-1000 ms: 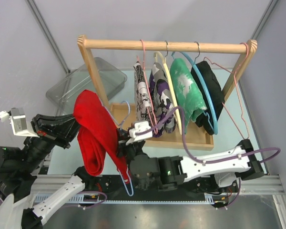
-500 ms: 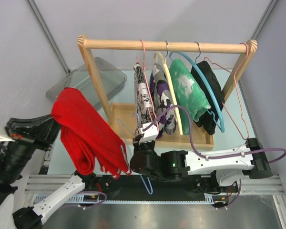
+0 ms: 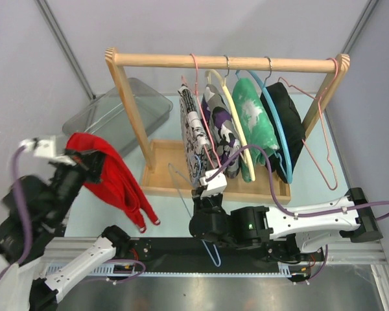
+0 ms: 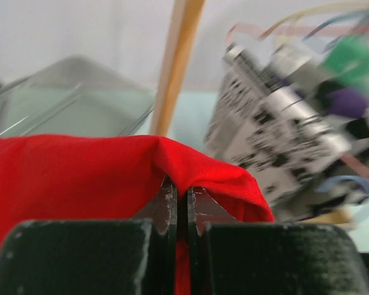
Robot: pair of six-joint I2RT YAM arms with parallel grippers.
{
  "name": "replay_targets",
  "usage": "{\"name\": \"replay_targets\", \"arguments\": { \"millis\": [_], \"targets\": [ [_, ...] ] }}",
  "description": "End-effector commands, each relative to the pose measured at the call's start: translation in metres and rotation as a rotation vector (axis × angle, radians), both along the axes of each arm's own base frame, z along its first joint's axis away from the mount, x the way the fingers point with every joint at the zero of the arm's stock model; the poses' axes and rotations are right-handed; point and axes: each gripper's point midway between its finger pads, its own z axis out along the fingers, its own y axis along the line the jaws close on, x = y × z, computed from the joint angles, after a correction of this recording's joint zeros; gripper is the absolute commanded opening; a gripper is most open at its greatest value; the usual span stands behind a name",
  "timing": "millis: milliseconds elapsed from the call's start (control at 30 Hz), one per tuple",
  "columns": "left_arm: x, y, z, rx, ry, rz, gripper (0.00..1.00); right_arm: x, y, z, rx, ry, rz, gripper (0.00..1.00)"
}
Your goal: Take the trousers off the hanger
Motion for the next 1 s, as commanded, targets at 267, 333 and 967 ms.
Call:
{"name": "replay_targets", "arguments": {
  "millis": [267,333,967],
  "targets": [
    [0.077,0.034,0.024,0.154,-0.046,0.374,0.0,-0.005,-0.03,0.025,0.043,-0.066,-0.019,0.0],
    [0.087,0.035,0.026,0.157,-0.033,0.359,0.0,-0.005,-0.032,0.027,0.049,-0.066,-0.018,0.0],
    [0.161,0.093,0.148,0.062,-0.243,0.479,0.0,0.0,-0.019,0.043,0.049,-0.06,0.049,0.0]
  ]
}}
